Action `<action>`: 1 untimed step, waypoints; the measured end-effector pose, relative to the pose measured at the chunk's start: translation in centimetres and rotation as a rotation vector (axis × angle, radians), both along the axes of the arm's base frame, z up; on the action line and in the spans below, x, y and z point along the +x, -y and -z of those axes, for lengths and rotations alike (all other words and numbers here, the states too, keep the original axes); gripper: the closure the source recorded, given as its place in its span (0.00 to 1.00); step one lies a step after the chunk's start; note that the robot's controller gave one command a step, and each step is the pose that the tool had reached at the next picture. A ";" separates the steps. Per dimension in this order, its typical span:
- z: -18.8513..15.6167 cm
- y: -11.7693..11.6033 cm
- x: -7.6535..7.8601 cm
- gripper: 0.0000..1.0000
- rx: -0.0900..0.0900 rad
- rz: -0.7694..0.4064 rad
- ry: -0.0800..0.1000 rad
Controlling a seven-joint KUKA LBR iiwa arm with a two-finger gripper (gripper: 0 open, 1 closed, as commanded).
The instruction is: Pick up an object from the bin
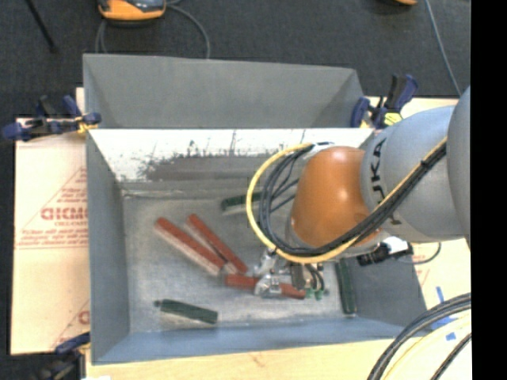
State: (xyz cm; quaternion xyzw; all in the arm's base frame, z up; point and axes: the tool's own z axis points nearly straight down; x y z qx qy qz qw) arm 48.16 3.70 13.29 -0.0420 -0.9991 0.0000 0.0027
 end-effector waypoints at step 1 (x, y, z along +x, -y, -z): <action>-1.5 0.0 0.1 1.00 0.000 -0.001 0.004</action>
Offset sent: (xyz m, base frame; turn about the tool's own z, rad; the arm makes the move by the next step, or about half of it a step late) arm 0.0001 0.0001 0.0039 0.0000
